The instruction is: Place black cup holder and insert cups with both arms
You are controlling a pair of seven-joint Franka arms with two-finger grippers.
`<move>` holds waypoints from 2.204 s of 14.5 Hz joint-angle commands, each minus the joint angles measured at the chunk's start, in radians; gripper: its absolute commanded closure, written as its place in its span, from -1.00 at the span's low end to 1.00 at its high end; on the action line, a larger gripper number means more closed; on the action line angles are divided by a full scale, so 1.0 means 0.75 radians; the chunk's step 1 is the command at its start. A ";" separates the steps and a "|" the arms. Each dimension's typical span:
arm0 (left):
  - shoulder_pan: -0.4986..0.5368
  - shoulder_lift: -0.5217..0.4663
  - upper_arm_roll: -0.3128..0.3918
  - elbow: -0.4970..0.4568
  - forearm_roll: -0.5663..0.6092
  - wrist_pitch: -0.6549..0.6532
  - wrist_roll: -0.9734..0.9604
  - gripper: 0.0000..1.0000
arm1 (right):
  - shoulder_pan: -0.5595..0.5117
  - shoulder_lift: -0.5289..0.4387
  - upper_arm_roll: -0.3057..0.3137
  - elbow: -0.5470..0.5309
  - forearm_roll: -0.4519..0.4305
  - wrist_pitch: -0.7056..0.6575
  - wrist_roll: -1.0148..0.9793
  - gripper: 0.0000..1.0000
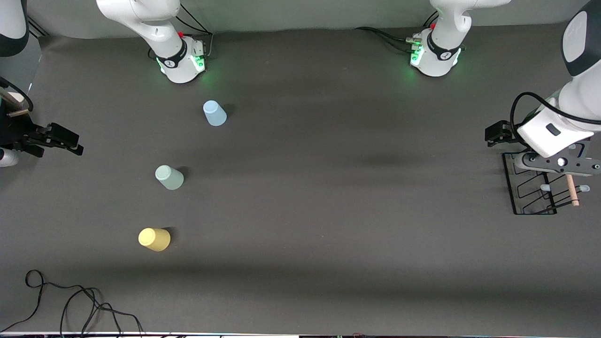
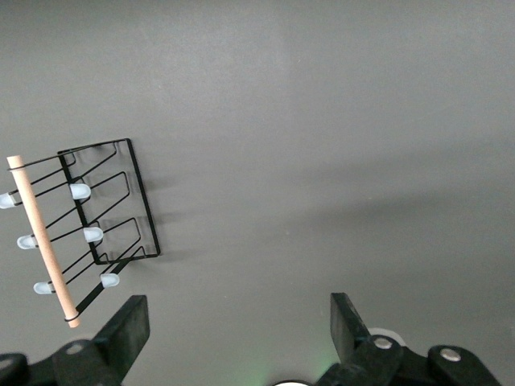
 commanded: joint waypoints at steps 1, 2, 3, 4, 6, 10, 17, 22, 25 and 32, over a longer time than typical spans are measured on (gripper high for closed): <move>0.000 -0.051 0.005 -0.047 -0.013 0.004 -0.014 -1.00 | -0.001 -0.005 0.004 0.010 -0.005 -0.007 -0.021 -1.00; -0.002 -0.051 0.005 -0.047 -0.013 0.002 -0.014 -1.00 | -0.001 0.005 0.004 0.023 -0.007 -0.013 -0.021 -1.00; 0.000 -0.051 0.005 -0.047 -0.013 0.002 -0.014 -1.00 | -0.001 0.007 0.004 0.027 -0.005 -0.013 -0.021 -1.00; 0.000 -0.051 0.005 -0.047 -0.013 0.002 -0.012 -1.00 | -0.001 0.007 0.004 0.027 -0.005 -0.013 -0.021 -1.00; 0.000 -0.051 0.005 -0.047 -0.013 0.002 -0.012 -1.00 | -0.001 0.007 0.004 0.029 -0.005 -0.013 -0.021 -1.00; 0.000 -0.051 0.005 -0.047 -0.013 0.002 -0.012 -1.00 | -0.001 0.007 0.004 0.029 -0.003 -0.011 -0.019 -1.00; 0.000 -0.049 0.005 -0.047 -0.013 -0.009 -0.012 -1.00 | -0.001 0.007 0.004 0.029 -0.003 -0.007 -0.017 -1.00; 0.002 -0.049 0.010 -0.041 -0.013 -0.037 -0.016 -1.00 | -0.001 0.007 0.004 0.029 -0.001 -0.005 -0.015 -1.00; 0.002 -0.049 0.007 -0.041 -0.013 -0.037 -0.014 -1.00 | -0.001 0.009 0.004 0.029 -0.001 -0.011 -0.011 -1.00; 0.002 -0.044 0.008 -0.035 -0.011 -0.035 -0.014 -1.00 | -0.003 0.009 0.002 0.029 0.020 -0.011 -0.013 -1.00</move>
